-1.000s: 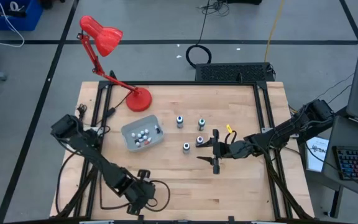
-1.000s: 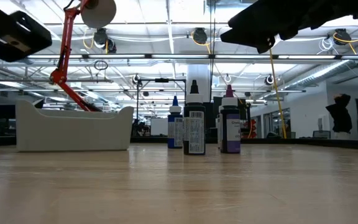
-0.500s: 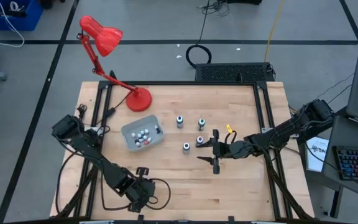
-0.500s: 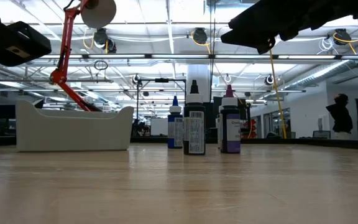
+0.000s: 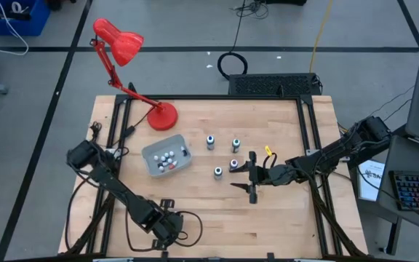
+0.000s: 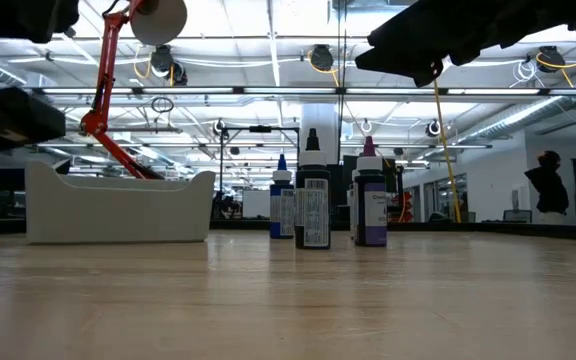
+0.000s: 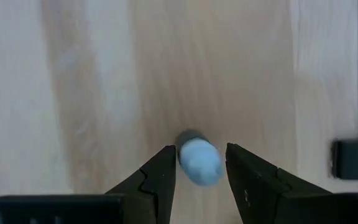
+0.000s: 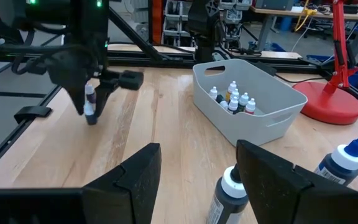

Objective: Pick & Place food coloring
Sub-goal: Put the small black coloring bottle into the gray container

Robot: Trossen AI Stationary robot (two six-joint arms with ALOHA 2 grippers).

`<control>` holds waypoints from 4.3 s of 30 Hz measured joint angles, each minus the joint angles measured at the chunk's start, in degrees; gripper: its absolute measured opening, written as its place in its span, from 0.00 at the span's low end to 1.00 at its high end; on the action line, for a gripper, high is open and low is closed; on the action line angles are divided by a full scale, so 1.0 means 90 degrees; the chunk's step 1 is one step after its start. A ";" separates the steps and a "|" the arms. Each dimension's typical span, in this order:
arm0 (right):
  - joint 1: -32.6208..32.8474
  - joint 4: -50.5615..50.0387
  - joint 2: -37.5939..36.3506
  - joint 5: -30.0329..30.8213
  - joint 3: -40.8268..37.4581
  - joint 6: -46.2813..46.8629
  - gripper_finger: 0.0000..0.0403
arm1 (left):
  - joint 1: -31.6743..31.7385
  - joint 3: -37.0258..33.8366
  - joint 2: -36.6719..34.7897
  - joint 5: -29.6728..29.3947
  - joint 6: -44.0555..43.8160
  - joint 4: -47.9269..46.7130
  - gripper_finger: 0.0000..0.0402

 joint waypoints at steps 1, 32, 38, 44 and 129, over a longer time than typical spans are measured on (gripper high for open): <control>0.0000 0.0002 0.0000 0.0000 0.0000 0.0000 0.49 | 0.0002 0.0000 0.0041 0.0022 0.0043 0.0049 0.36; 0.0000 0.0002 0.0000 -0.0002 0.0000 0.0044 0.49 | 0.0063 0.0365 0.0048 0.0137 0.0447 -0.0399 0.36; 0.0000 0.0002 0.0000 -0.0002 0.0000 0.0046 0.49 | 0.0063 0.0556 0.0046 0.0031 0.0420 -0.0575 0.36; 0.0000 0.0002 0.0000 -0.0002 0.0000 0.0046 0.49 | 0.0063 0.0556 0.0046 -0.0007 0.0200 -0.0968 0.36; 0.0000 -0.0003 0.0000 -0.0005 0.0000 0.0095 0.49 | 0.4586 -0.1520 -0.3998 -0.0770 0.2237 -0.2868 0.13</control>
